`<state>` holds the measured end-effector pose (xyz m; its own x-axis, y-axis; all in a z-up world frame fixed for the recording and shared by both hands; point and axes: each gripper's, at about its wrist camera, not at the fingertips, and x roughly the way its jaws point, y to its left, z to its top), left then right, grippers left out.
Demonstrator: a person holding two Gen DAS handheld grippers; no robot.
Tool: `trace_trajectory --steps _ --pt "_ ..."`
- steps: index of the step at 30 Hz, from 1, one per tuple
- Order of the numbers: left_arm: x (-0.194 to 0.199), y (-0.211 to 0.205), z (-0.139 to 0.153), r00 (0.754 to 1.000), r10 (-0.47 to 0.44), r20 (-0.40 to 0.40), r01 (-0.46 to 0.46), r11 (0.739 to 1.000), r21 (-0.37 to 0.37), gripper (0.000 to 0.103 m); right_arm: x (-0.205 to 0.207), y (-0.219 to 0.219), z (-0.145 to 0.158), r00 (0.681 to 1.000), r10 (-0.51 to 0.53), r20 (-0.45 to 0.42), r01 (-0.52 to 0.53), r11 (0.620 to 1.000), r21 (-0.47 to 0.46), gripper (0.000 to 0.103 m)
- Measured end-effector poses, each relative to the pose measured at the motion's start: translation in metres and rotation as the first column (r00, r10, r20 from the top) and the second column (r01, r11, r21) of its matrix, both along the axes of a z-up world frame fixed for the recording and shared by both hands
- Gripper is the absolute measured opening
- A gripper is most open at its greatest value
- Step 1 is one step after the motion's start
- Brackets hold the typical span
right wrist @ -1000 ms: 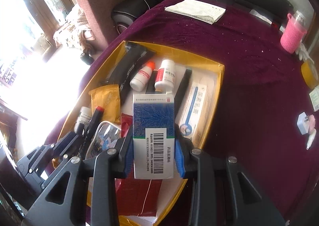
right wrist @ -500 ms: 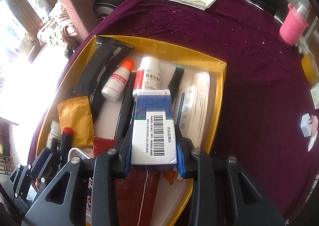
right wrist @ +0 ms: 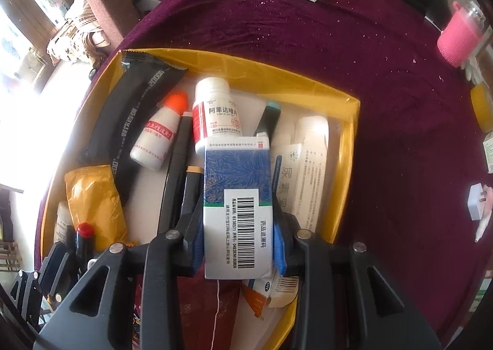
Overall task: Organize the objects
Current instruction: 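Carry the medicine box and black marker over the tray and lower them, then open both tools in the tray and move them back to the table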
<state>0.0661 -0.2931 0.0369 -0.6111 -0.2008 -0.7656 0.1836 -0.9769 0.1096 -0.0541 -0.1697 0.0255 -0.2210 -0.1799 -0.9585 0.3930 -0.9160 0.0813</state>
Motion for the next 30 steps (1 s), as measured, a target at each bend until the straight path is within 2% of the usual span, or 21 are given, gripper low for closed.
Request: trace_trajectory --steps 3,9,13,18,19,20,21,23,28,30 --pt "0.001 0.001 0.0 1.0 0.001 0.005 -0.001 1.0 -0.006 0.009 -0.001 -0.002 -0.008 0.999 0.005 0.049 -0.005 1.0 0.0 0.032" --pt "0.003 0.002 0.0 1.0 0.009 0.014 -0.009 1.0 -0.011 0.009 0.009 -0.002 -0.007 0.999 0.017 0.033 -0.017 1.0 0.007 0.032" --pt "0.007 0.003 0.005 1.0 0.014 0.011 -0.014 1.0 -0.013 0.009 0.009 0.008 0.001 0.999 0.0 0.037 0.002 0.998 -0.057 0.032" --pt "0.013 0.008 0.017 1.0 0.021 -0.009 -0.021 0.999 -0.034 0.011 0.011 0.027 0.027 0.999 -0.033 0.013 0.035 0.986 -0.165 0.032" --pt "0.014 0.009 0.02 1.0 0.022 -0.011 -0.022 0.999 -0.037 0.013 0.013 0.032 0.032 0.999 -0.037 0.0 0.036 0.983 -0.179 0.033" --pt "0.015 0.01 0.022 1.0 0.022 -0.011 -0.022 0.999 -0.04 0.023 0.014 0.037 0.038 0.999 -0.04 -0.011 0.037 0.98 -0.194 0.034" --pt "0.016 0.012 0.024 1.0 0.02 -0.012 -0.021 0.999 -0.041 0.039 0.015 0.042 0.044 0.999 -0.042 -0.019 0.037 0.977 -0.212 0.035" --pt "0.02 0.015 0.031 0.999 0.022 -0.031 -0.023 0.999 -0.043 0.057 0.021 0.053 0.056 0.998 -0.048 -0.037 0.037 0.968 -0.249 0.035" --pt "0.036 0.027 0.062 0.994 0.004 -0.108 -0.008 0.999 -0.04 0.059 0.042 0.1 0.088 0.993 -0.073 -0.092 0.04 0.949 -0.312 0.037" --pt "0.042 0.034 0.077 0.99 -0.019 -0.14 0.016 1.0 -0.024 0.067 0.052 0.122 0.097 0.988 -0.098 -0.117 0.054 0.943 -0.329 0.045"
